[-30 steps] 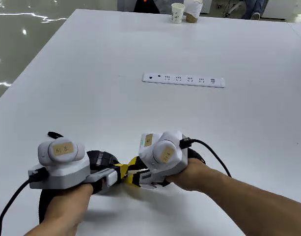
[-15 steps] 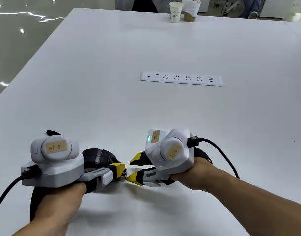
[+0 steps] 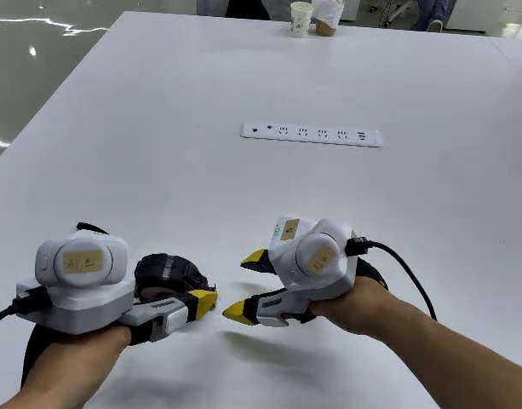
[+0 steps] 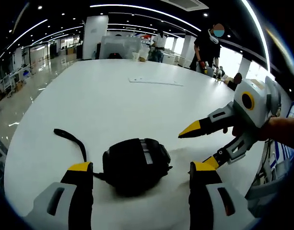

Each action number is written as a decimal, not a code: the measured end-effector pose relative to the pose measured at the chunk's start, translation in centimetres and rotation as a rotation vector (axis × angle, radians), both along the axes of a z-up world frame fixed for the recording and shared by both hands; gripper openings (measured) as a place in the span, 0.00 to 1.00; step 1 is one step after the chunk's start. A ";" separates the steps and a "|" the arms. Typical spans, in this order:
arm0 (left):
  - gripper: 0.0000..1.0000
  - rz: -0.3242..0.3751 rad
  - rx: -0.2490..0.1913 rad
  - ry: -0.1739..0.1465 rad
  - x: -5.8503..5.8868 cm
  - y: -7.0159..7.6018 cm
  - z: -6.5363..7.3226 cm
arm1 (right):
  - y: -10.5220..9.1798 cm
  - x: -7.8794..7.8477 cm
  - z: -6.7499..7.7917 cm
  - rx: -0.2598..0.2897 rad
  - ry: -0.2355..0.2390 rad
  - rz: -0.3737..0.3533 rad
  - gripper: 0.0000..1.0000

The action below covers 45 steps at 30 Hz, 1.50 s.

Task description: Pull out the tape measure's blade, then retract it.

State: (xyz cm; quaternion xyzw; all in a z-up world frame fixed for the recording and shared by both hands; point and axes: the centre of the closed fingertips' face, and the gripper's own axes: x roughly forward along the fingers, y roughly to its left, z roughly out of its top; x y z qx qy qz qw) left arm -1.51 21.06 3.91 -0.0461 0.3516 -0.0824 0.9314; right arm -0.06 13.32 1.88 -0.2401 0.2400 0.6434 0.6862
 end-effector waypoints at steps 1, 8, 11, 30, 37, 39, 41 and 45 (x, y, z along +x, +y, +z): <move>0.79 -0.003 0.002 -0.001 -0.1 0.0 0.1 | -0.2 0.0 0.1 0.002 0.002 -0.005 0.43; 0.85 -0.050 0.031 -0.020 -0.8 0.4 0.5 | -2.0 -0.1 0.4 0.006 0.015 -0.061 0.46; 0.88 -0.070 0.029 -0.025 -1.1 0.2 0.8 | -2.9 -0.2 0.4 0.002 0.017 -0.085 0.48; 0.95 -0.233 0.063 -0.103 -2.7 -0.7 1.4 | -8.4 -1.6 1.3 0.068 0.036 -0.239 0.61; 0.96 -0.277 0.046 -0.125 -3.5 -0.8 1.5 | -9.7 -2.0 2.0 0.093 0.023 -0.280 0.64; 0.96 -0.287 0.045 -0.133 -3.7 -0.9 1.7 | -10.3 -2.1 2.2 0.097 0.021 -0.297 0.65; 0.96 -0.294 0.038 -0.133 -4.0 -0.9 1.7 | -10.7 -2.3 2.3 0.104 0.026 -0.305 0.67; 0.99 -0.309 0.022 -0.147 -4.8 -1.0 2.0 | -11.6 -2.9 2.8 0.134 0.032 -0.341 0.72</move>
